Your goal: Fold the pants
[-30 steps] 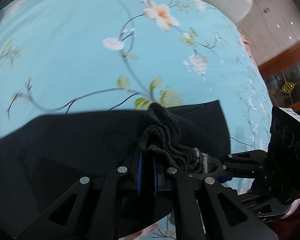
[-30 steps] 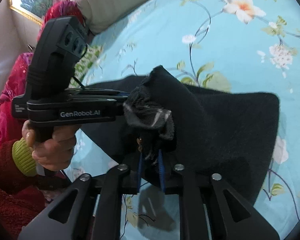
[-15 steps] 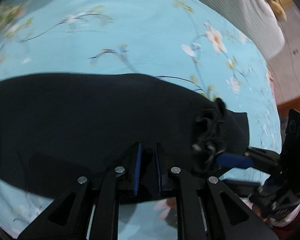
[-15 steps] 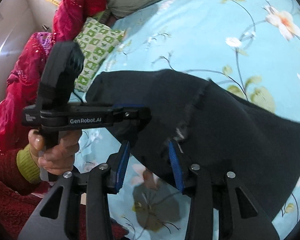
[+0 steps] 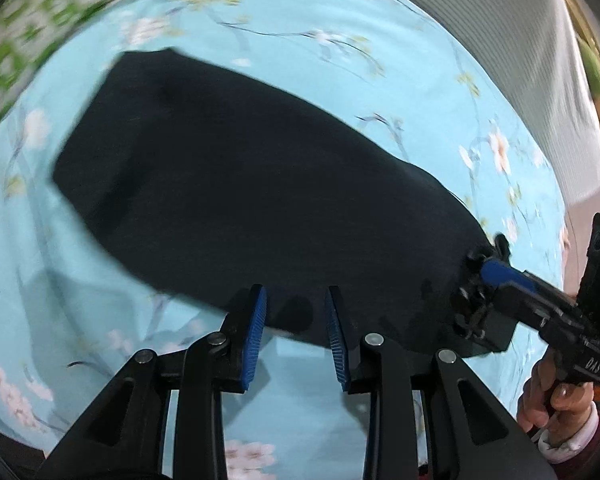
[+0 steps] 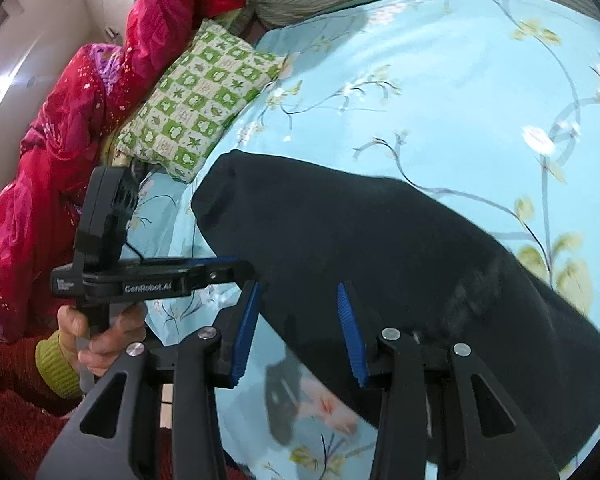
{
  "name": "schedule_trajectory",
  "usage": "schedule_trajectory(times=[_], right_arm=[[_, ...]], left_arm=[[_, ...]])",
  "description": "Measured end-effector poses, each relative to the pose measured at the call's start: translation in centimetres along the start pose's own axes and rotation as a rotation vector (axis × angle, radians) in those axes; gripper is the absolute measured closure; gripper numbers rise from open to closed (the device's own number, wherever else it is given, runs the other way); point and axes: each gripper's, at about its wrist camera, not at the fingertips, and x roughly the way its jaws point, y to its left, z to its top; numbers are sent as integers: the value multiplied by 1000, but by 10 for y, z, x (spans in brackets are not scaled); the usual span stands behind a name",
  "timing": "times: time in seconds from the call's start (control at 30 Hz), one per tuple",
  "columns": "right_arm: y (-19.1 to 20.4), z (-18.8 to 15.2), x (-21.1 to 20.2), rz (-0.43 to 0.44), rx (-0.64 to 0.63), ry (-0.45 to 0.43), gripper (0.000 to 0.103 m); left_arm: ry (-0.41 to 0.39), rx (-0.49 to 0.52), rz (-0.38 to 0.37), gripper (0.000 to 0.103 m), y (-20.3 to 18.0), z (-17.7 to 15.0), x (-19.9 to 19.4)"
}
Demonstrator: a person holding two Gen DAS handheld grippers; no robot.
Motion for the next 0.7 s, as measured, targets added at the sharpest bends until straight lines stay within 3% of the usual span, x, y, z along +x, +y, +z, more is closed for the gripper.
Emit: schedule_trajectory(times=[0.33, 0.5, 0.7], right_arm=[[36, 51, 50, 17, -147, 82, 61], [49, 75, 75, 10, -210, 121, 61], [60, 102, 104, -1, -269, 170, 61]], left_arm=[[-37, -195, 55, 70, 69, -9, -14], [-40, -291, 24, 68, 98, -5, -13], [-47, -332, -12, 62, 113, 9, -4]])
